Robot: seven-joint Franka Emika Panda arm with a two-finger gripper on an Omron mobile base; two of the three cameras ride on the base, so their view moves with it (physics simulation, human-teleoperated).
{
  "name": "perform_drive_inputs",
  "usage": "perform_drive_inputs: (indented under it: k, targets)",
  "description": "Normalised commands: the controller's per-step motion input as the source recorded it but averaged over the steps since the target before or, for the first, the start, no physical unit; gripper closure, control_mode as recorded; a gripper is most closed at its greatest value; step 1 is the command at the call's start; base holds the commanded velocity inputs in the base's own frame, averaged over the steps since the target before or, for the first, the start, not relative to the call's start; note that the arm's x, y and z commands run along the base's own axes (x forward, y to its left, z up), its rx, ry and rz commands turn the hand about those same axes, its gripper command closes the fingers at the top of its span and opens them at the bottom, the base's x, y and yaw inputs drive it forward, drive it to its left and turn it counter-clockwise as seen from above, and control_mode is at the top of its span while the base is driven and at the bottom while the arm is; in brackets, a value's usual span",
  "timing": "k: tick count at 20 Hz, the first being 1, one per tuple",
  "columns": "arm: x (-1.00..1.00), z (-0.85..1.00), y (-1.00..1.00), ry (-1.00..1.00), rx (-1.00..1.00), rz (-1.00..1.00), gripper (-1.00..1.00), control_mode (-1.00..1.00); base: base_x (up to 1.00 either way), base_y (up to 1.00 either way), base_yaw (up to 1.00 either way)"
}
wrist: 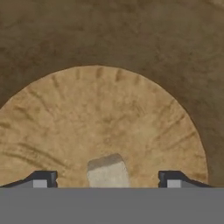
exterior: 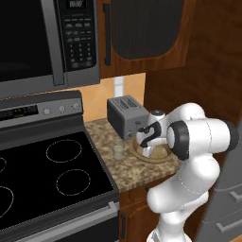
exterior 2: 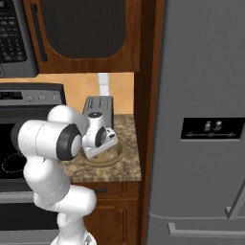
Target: Grab a lemon wedge from the fridge and one ice cube from the ice bowl, and put them in the glass of lemonade.
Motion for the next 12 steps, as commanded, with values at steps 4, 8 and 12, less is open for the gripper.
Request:
perform_drive_inputs:
  k: [4, 8, 12]
  targets:
    - [0.13, -0.09, 0.0, 0.02, 0.0, 0.0, 1.0, -1.0, 0.0, 0.0, 0.0]
    - [0.06, -0.06, 0.0, 0.01, 0.0, 0.0, 1.0, -1.0, 0.0, 0.0, 0.0]
    - [0.07, 0.0, 0.0, 0.0, 0.0, 0.0, 1.0, -1.0, 0.0, 0.0, 0.0]
